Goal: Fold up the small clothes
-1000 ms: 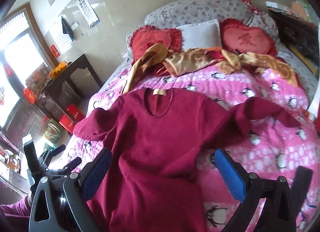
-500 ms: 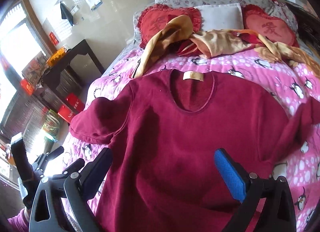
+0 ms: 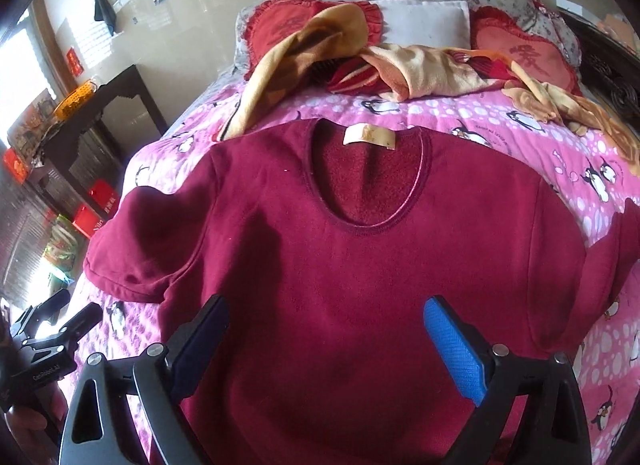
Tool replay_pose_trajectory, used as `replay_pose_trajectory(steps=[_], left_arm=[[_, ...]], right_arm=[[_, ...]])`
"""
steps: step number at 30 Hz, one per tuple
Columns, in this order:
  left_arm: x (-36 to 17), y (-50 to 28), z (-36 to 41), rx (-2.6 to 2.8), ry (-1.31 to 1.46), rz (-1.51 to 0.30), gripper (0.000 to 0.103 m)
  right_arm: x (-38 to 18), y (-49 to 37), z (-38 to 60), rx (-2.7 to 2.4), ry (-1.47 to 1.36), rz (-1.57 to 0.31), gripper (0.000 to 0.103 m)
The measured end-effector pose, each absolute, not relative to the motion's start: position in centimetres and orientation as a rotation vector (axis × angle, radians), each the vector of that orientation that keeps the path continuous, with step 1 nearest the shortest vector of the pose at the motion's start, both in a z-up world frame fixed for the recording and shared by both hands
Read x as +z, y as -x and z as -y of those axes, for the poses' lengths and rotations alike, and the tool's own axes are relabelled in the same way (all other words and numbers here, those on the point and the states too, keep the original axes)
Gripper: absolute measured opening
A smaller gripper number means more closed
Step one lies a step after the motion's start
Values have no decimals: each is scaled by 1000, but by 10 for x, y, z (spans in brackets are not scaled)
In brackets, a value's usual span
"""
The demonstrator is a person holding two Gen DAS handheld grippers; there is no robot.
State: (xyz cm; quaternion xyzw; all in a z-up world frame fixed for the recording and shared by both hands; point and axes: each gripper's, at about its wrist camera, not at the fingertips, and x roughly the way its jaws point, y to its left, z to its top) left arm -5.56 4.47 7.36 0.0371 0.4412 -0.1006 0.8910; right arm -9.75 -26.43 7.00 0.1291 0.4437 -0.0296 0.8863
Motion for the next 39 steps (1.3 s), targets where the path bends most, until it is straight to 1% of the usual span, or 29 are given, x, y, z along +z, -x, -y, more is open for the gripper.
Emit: replay_pose_trajectory(steps=[5,13,15,20,25,39], left_arm=[[72,45,-79,-166,-2,-919,102],[54,9,-151,-26,253,-966,101],[50,-1,-163,7,283,-973,99],[41,-24,-188,108,309,-947,99],[31,-36,-199,135,308,-970,99],[30,-45,-186,109,257,-994,99]], right_arm=[[65,96,268,-76,-289,-889,97],[54,87,259,-59,-259,-920,97],[51,85,257,-47,-261,-927,97],[51,82,255,-24,-276,-929,97],[53,77,250,0,-259,-931,97],[47,64,241,17,-250,-957,97]])
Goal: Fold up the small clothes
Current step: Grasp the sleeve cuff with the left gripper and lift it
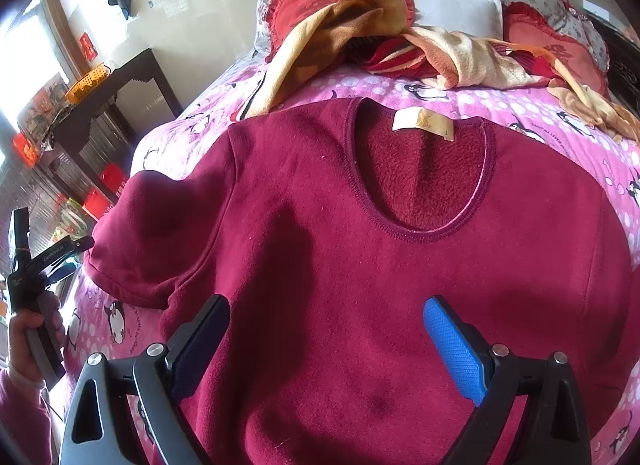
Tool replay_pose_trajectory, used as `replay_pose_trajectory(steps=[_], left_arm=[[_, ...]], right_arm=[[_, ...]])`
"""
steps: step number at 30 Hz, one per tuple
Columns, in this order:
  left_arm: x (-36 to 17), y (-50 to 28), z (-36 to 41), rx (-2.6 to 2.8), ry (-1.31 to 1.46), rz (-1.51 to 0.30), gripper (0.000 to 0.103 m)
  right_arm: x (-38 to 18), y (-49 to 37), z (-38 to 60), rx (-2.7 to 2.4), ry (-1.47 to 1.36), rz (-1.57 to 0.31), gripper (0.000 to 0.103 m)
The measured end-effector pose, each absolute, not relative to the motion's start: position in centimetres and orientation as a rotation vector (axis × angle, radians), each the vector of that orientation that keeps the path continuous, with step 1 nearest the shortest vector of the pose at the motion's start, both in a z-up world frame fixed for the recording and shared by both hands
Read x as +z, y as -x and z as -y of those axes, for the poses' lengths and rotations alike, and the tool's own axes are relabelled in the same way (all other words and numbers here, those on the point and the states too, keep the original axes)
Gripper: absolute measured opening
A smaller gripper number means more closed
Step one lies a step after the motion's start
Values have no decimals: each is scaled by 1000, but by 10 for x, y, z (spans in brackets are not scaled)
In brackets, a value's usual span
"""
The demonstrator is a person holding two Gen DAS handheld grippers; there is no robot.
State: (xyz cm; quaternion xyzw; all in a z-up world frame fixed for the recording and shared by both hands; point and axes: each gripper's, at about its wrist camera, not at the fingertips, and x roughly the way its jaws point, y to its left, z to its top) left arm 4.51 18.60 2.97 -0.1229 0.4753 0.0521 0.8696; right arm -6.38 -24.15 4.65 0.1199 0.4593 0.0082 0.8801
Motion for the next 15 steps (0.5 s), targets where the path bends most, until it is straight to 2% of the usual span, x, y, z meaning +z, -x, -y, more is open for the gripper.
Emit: replay_pose_trajectory(steps=[4,5,6,7,10,12,15], left_arm=[[25,-53,-188,99,292,-1010,98],[23,-56,-189,89,308,-1012,90],[20,-60,-190,75,329,-1020,76],[17,-64,-191,76,340,-1030,72],[15,-71,-197,85,373,-1015,46],[18,-72,-203,84,411,-1007,14],[36,-68,-203,43,448,-960,8]], right_arm=[[45,64,244,12,-255,-965,97],[44,64,244,11,-258,-966,97],[44,64,245,10,-262,-968,97],[44,64,247,9,-268,-969,97],[43,65,249,9,-283,-969,97],[44,66,251,10,-292,-966,97],[46,70,255,3,-297,-957,97]])
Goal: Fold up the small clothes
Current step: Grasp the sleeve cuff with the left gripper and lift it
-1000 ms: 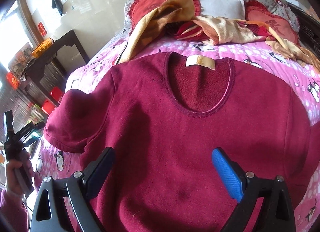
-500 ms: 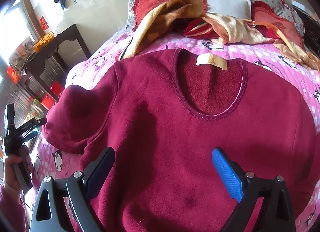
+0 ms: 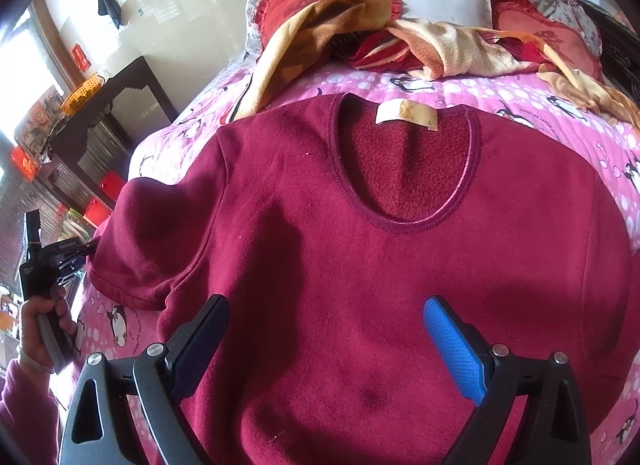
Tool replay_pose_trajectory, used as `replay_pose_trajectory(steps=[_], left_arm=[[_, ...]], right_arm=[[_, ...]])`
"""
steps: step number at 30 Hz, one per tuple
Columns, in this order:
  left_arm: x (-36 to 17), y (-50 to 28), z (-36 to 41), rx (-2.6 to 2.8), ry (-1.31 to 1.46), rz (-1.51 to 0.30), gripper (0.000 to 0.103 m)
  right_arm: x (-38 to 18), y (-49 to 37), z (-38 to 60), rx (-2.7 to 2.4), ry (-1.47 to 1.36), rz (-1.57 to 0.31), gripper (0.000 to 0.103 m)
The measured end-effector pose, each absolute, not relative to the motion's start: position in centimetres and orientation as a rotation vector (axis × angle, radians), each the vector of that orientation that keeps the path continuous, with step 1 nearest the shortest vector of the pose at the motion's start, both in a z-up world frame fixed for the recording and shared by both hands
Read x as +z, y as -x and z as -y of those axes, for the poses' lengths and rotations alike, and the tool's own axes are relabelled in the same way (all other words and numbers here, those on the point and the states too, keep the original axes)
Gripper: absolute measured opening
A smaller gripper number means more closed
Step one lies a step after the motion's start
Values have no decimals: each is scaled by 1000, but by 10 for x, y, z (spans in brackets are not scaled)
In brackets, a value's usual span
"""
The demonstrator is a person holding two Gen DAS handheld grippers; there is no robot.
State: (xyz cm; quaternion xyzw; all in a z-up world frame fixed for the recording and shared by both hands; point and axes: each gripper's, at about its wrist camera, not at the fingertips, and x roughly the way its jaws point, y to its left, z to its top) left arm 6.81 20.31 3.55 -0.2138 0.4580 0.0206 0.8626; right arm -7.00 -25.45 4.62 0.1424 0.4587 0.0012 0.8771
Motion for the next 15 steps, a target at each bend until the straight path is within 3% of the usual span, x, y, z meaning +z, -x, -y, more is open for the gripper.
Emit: replay_pose_trajectory(steps=[9,15], left_arm=[[136,-22,-110,-226,279,-752,8],[158,4,-9,-463,168,-740,8]], right_arm=[[58,86,287,-13,-372,-901,97],[70,102,312,-48,-408,-850,97]])
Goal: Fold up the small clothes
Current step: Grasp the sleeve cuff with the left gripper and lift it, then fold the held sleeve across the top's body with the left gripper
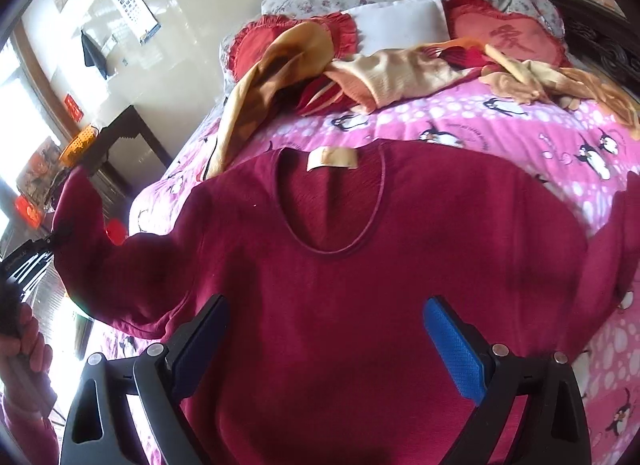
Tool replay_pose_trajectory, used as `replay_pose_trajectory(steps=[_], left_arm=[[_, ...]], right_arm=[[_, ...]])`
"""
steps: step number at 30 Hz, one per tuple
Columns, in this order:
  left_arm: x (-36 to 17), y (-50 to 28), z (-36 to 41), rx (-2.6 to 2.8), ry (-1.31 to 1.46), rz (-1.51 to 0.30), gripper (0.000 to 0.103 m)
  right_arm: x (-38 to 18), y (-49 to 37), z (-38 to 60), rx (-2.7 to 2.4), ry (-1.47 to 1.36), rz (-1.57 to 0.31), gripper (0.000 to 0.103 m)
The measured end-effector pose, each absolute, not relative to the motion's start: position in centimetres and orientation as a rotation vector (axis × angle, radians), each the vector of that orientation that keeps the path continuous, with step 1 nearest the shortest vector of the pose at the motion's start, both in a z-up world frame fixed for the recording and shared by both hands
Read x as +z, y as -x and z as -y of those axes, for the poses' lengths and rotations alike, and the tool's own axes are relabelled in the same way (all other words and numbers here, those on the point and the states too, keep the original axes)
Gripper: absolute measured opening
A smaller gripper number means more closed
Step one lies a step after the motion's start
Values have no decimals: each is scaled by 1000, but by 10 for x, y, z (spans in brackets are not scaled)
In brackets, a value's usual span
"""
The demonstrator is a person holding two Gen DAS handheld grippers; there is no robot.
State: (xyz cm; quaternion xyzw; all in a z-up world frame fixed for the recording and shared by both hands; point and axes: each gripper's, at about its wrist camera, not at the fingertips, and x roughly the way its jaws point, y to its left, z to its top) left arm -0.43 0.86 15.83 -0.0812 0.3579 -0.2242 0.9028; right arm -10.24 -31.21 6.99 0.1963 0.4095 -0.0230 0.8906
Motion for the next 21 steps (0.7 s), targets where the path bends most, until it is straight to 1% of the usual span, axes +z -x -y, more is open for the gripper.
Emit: replay_pose_trajectory(steps=[5,13,16,19,20,21], left_arm=[[141,24,76,-600,86,-785,8],[71,61,184,-764,-44,-950,8],[58,74,198,-801,-99,-990,8],[68,88,193,-830,-138,-962,9],[73,92,184,-840,-141,-945,11],[80,95,175,-845,-142,-922,14]], right_arm=[[79,119,332,-95,-378,-827,97],[77,151,369,-146,-377,-809,97],[83,165,377,-168,-347,-739,97],[95,175,376,-179,-301,-650,98],[99,177,375,-163,-282,-622,98],[100,176,374,-147,-276,-616,101]])
